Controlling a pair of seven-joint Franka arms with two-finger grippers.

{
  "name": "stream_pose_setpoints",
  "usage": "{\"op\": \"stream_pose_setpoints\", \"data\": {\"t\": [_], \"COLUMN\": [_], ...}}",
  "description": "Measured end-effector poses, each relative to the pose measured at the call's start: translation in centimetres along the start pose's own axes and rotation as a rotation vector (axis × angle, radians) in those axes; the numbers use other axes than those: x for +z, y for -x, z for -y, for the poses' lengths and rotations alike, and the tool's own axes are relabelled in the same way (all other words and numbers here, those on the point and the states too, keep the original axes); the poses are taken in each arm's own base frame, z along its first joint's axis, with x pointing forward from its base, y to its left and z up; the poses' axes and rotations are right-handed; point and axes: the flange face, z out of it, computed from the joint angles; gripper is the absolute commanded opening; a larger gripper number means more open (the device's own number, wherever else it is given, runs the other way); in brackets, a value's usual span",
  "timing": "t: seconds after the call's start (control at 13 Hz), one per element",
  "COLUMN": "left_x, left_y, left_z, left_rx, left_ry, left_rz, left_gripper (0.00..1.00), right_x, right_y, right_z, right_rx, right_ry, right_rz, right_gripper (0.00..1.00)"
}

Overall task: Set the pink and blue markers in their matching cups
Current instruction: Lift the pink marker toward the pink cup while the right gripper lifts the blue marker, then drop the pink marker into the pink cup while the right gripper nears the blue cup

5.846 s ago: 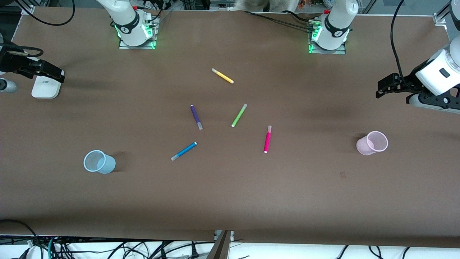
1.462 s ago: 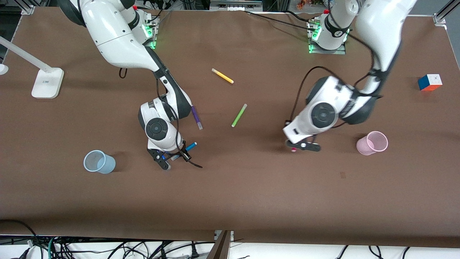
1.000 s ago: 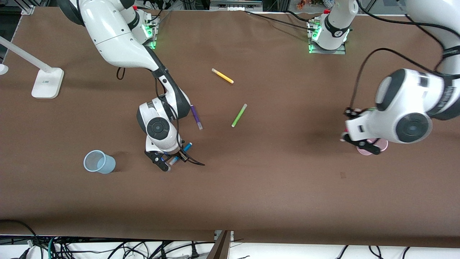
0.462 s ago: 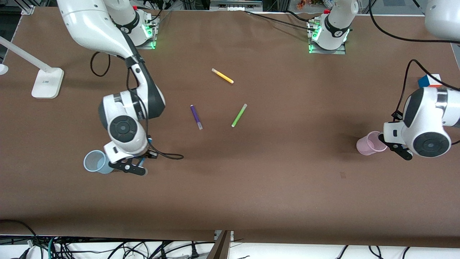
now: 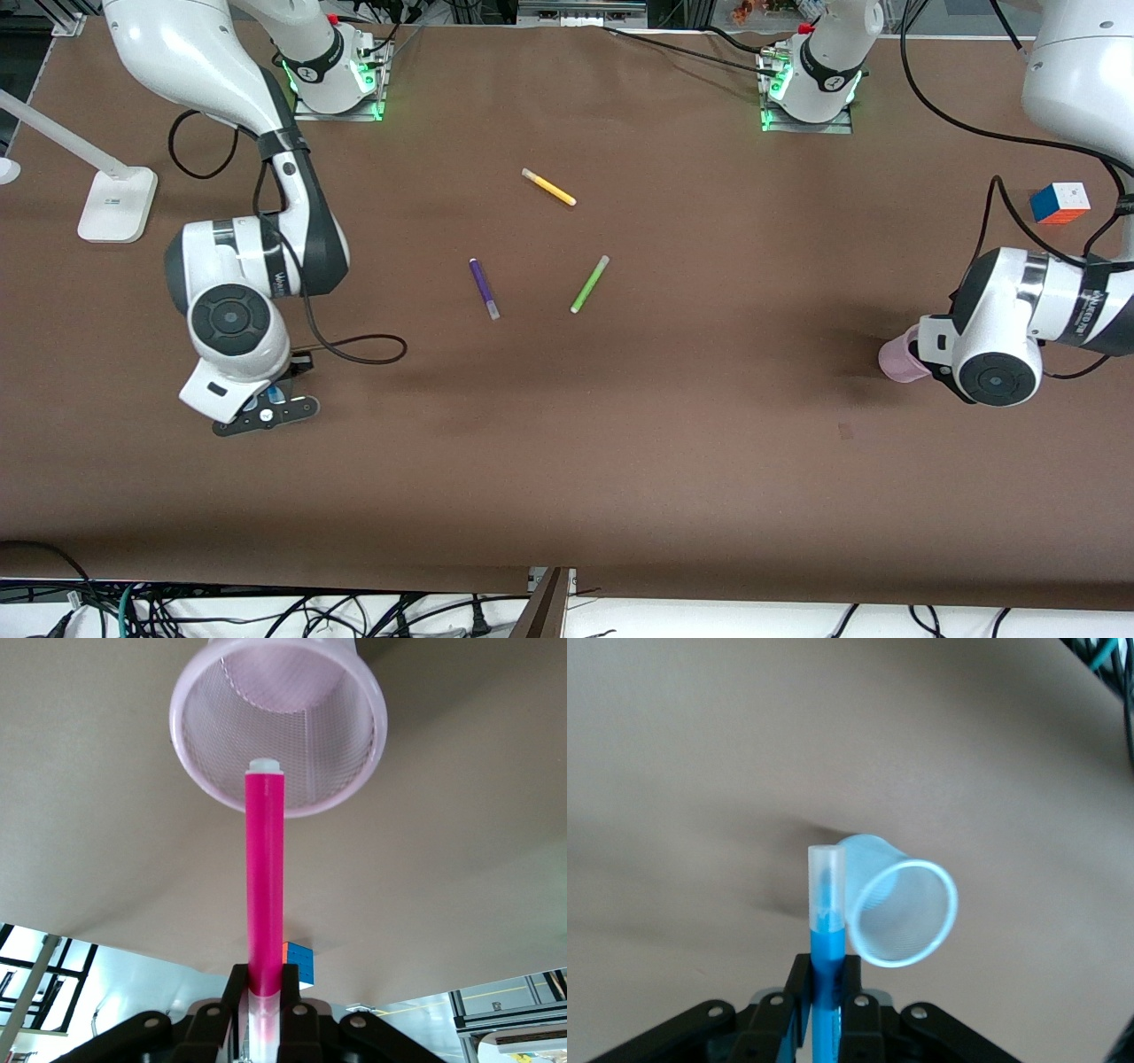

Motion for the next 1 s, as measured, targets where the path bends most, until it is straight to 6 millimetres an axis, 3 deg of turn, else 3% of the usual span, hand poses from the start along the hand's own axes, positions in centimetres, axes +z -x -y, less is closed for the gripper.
{"op": "stream_pose_setpoints", "data": {"t": [0.15, 0.23, 0.31, 0.38, 0.54, 0.85, 1.0], "left_x": [0.5, 0.7, 0.9, 0.9, -0.1, -3.1, -4.9], "left_y": [-1.1, -1.6, -2.0, -2.3, -3.0, -4.5, -3.3], "left_z": [0.0, 0.0, 0.0, -0.2, -0.9, -3.0, -2.3], "left_rx": [0.008, 0.009, 0.011, 0.015, 0.008, -0.026, -0.064], "left_ry": [-0.012, -0.013, -0.014, -0.017, -0.034, -0.079, -0.091], "left_rz": [-0.008, -0.015, -0.018, -0.021, -0.027, -0.043, -0.076], "left_gripper": [0.00, 0.16, 0.63, 1.00, 1.00, 1.00, 1.00], "right_x": [0.9, 1.7, 2.6, 3.3, 3.8, 2.3, 1.0], "right_y": [0.9, 1.4, 2.0, 2.5, 2.8, 1.1, -0.3], "right_z": [-2.5, -3.9, -5.3, -6.4, -7.2, -5.7, -5.5], "right_rx": [-0.180, -0.252, -0.300, -0.325, -0.329, -0.059, -0.017], "right_ry": [0.010, 0.004, -0.005, -0.012, -0.020, -0.081, -0.080], "right_rz": [0.025, 0.039, 0.051, 0.060, 0.065, -0.069, -0.215], "right_gripper": [0.00, 0.00, 0.00, 0.00, 0.00, 0.00, 0.00]}}
